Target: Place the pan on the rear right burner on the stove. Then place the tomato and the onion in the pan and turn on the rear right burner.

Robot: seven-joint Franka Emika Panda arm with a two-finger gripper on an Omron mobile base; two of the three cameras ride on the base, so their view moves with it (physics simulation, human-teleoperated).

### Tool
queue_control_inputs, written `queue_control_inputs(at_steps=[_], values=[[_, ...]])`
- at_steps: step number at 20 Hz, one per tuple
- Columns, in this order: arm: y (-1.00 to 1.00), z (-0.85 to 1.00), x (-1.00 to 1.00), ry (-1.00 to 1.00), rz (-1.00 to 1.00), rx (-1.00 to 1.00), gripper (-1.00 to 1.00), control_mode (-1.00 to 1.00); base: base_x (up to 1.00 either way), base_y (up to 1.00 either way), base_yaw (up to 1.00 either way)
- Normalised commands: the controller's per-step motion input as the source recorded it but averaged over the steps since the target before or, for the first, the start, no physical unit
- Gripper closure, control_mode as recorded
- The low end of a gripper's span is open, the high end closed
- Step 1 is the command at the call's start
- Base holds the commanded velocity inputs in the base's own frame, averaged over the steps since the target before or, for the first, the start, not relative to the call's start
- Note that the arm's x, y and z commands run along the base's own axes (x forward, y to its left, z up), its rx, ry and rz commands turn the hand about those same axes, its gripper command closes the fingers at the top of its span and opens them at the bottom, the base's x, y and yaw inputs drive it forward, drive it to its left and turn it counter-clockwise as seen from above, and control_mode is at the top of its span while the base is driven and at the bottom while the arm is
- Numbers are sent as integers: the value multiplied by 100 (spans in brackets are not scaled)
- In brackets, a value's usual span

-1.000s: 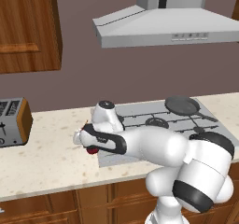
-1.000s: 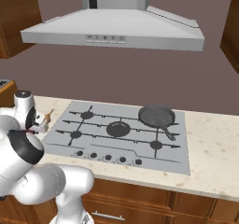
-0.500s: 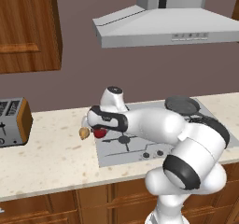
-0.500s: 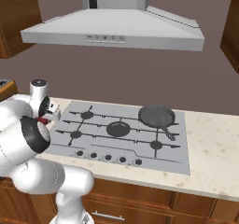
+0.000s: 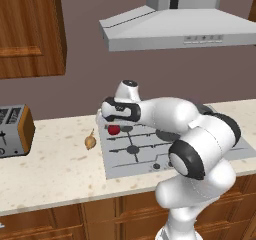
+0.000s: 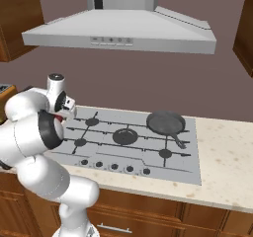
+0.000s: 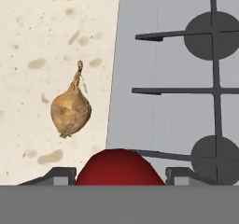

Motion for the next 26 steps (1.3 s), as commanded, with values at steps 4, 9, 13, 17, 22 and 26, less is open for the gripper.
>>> queue_control_inputs(at_steps=[4, 9, 13, 17, 22, 26], values=[[-40, 4, 28, 0, 0, 0, 100, -100, 0, 0, 0], [-48, 8, 47, 0, 0, 0, 100, -100, 0, 0, 0], [-65, 1, 43, -1, 0, 2, 100, -100, 0, 0, 0], [-70, 0, 49, -2, 0, 5, 100, -100, 0, 0, 0], [-69, 0, 38, -3, 0, 5, 100, -100, 0, 0, 0], [-63, 0, 29, -4, 0, 2, 100, -100, 0, 0, 0]])
